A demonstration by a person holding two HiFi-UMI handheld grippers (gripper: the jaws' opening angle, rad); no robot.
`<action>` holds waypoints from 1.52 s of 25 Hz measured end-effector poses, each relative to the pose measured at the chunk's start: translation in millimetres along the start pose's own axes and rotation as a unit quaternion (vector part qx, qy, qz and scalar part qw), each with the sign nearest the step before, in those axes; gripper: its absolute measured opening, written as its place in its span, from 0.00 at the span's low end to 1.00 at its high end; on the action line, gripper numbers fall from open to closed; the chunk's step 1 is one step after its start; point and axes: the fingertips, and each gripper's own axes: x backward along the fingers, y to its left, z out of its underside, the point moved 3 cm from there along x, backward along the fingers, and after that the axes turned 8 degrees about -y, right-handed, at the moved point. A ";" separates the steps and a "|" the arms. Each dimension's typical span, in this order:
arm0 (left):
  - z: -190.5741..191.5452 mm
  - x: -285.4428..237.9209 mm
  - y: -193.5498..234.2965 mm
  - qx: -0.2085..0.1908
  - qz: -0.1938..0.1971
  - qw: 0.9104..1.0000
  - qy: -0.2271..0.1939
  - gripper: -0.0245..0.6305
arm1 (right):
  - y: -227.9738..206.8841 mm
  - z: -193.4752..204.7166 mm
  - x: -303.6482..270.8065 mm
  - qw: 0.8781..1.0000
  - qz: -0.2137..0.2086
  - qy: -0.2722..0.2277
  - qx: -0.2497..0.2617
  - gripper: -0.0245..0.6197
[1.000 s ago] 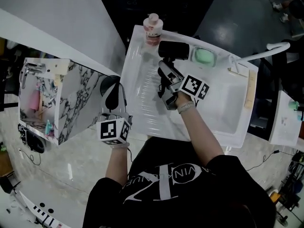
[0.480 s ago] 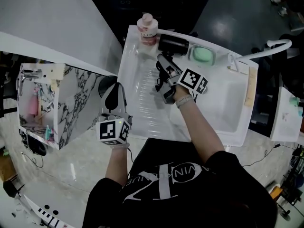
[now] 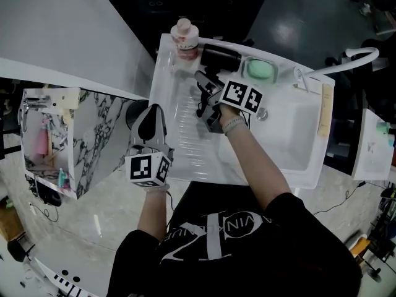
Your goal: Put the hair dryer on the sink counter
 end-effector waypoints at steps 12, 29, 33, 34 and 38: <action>1.1 5.4 -0.5 0.008 0.001 1.000 0.003 0.04 | -5.5 0.0 -1.9 0.998 0.020 0.011 0.058 0.67; 8.3 10.8 -5.1 0.017 0.004 1.000 0.009 0.04 | -3.4 3.0 13.8 0.994 0.003 0.025 0.105 0.76; 7.1 13.3 -7.8 0.016 0.007 1.000 0.008 0.04 | -4.0 6.5 21.2 0.993 0.002 0.028 0.113 0.76; 6.6 14.5 -8.4 0.015 0.008 1.000 0.008 0.04 | -4.0 7.1 24.0 0.993 0.002 0.027 0.114 0.76; 6.3 19.8 -11.0 0.013 0.009 1.000 0.008 0.04 | -1.0 10.4 37.0 0.992 -0.009 0.026 0.125 0.76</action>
